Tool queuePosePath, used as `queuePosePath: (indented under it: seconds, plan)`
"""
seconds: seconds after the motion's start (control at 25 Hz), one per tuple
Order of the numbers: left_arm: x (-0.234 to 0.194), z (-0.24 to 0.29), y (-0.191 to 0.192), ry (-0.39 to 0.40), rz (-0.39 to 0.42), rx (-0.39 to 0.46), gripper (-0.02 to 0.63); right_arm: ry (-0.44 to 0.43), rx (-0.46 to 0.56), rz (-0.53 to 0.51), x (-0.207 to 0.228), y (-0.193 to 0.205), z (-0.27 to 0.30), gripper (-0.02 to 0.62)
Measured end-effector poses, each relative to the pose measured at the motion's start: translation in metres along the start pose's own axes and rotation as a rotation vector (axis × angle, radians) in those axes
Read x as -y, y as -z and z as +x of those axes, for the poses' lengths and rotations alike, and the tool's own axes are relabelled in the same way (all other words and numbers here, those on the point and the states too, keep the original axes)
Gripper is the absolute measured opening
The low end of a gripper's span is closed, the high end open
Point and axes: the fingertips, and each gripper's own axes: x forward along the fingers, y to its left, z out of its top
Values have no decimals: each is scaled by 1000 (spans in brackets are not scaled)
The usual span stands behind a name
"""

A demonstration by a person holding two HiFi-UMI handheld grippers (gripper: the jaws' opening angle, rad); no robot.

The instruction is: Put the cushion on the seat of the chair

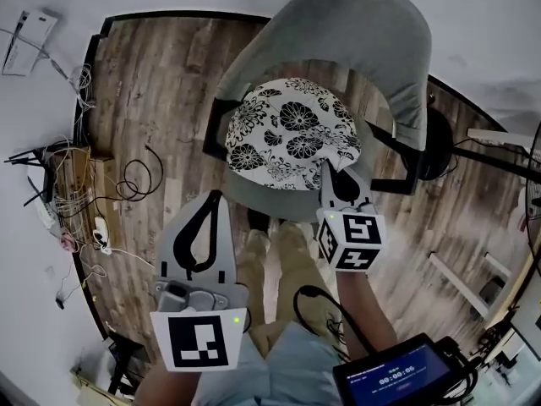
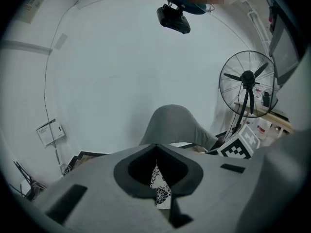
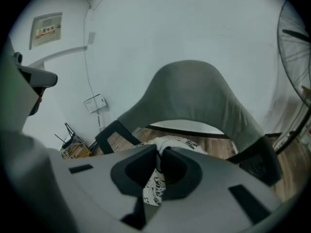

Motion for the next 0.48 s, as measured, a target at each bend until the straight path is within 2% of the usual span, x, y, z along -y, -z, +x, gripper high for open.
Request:
queuePosePath:
  seconds: [0.2,0.32,0.36,0.48]
  plan:
    - [18,23,17,47,26,-29,3,15,-48,74,44,39,9,25]
    - [29,31,22,76,38,-31,3,-41,-26,67,45,45,8,48]
    - [32,33,23,86,41,-32,3,-74,-16,63,42,47,8,77]
    - [40,37,29,107,45,-41,3,-170,2,56,36,57,9,245]
